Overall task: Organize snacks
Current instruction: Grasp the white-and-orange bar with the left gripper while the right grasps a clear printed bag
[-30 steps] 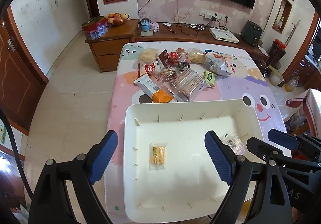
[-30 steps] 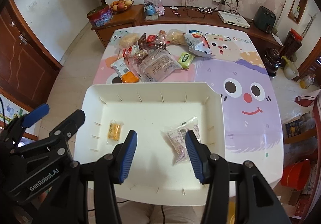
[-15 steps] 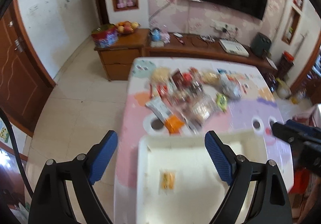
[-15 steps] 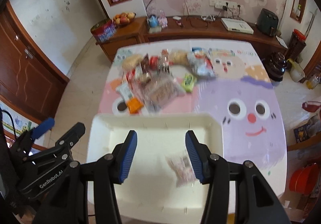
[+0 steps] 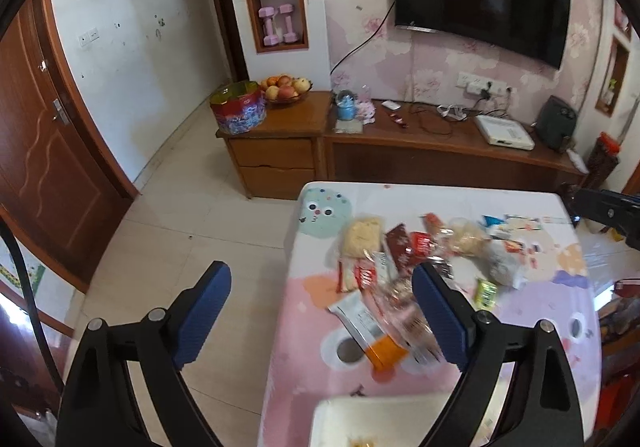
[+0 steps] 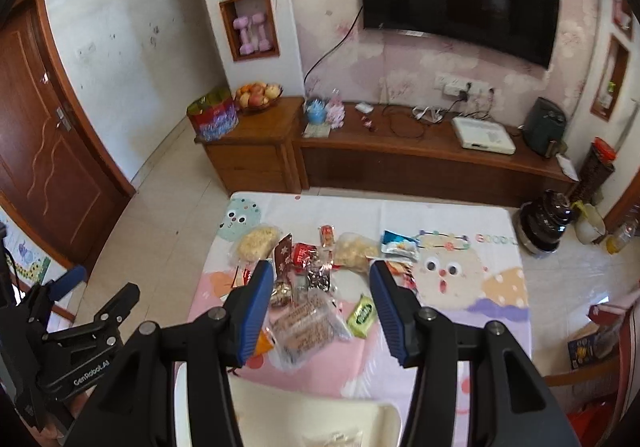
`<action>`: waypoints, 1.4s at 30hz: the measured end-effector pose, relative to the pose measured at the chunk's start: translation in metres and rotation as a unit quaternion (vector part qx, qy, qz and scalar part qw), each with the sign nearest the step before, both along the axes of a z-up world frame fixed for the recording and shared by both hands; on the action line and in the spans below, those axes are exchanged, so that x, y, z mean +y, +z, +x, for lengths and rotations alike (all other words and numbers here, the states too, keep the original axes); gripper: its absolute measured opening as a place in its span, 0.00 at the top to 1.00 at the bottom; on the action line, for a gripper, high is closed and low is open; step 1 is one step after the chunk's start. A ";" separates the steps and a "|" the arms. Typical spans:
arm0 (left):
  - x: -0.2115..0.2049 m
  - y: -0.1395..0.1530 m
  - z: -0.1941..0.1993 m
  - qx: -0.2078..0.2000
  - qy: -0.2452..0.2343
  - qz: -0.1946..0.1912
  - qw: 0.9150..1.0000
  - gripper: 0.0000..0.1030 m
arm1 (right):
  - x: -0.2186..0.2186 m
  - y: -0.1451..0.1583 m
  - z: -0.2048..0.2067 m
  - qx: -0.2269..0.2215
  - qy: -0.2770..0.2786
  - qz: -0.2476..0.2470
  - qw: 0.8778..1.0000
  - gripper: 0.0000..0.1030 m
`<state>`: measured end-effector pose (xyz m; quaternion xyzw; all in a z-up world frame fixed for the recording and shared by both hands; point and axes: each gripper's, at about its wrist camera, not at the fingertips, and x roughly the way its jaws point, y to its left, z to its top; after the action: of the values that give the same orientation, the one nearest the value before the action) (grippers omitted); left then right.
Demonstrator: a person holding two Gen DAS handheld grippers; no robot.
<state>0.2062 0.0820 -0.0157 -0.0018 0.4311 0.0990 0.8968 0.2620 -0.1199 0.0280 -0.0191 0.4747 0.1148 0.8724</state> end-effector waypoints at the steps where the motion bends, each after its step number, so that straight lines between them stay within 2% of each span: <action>1: 0.000 -0.010 0.009 0.010 0.001 0.003 1.000 0.11 | 0.001 -0.012 0.012 0.016 0.004 0.004 1.000 0.51; 4: 0.003 -0.054 0.034 0.059 0.012 0.002 0.998 0.11 | 0.005 -0.061 0.042 0.072 0.010 0.008 0.997 0.51; 8: 0.015 -0.129 0.059 0.151 0.033 -0.046 0.987 0.11 | 0.013 -0.139 0.061 0.156 0.024 0.005 0.987 0.51; 13: 0.025 -0.178 0.059 0.193 0.060 -0.068 0.977 0.11 | 0.023 -0.210 0.057 0.236 0.024 0.015 0.971 0.51; 15: 0.029 -0.191 0.059 0.206 0.068 -0.088 0.972 0.11 | 0.025 -0.231 0.058 0.264 0.015 0.023 0.964 0.51; 17: 0.029 -0.199 0.061 0.216 0.072 -0.095 0.969 0.11 | 0.027 -0.243 0.059 0.270 0.002 0.013 0.963 0.50; 23: 0.026 -0.213 0.063 0.237 0.072 -0.107 0.963 0.11 | 0.029 -0.254 0.062 0.279 -0.030 0.016 0.960 0.32; 26: 0.026 -0.222 0.068 0.250 0.070 -0.118 0.959 0.11 | 0.030 -0.251 0.064 0.280 -0.040 0.005 0.959 0.32; 30: 0.022 -0.233 0.072 0.269 0.067 -0.115 0.954 0.11 | 0.018 -0.230 0.061 0.269 -0.086 0.021 0.959 0.32; 34: 0.021 -0.238 0.076 0.275 0.071 -0.117 0.952 0.11 | 0.009 -0.228 0.055 0.292 -0.128 0.038 0.947 0.31; 40: 0.023 -0.239 0.081 0.289 0.071 -0.132 0.946 0.13 | 0.005 -0.242 0.045 0.316 -0.186 0.058 0.929 0.31; 42: 0.027 -0.244 0.085 0.292 0.073 -0.139 0.944 0.13 | 0.008 -0.245 0.045 0.314 -0.199 0.060 0.926 0.29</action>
<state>0.2912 0.1086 -0.2595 -0.1287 0.6820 0.0994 0.7131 0.3068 -0.1118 -0.2167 0.1654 0.7104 -0.0324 0.6833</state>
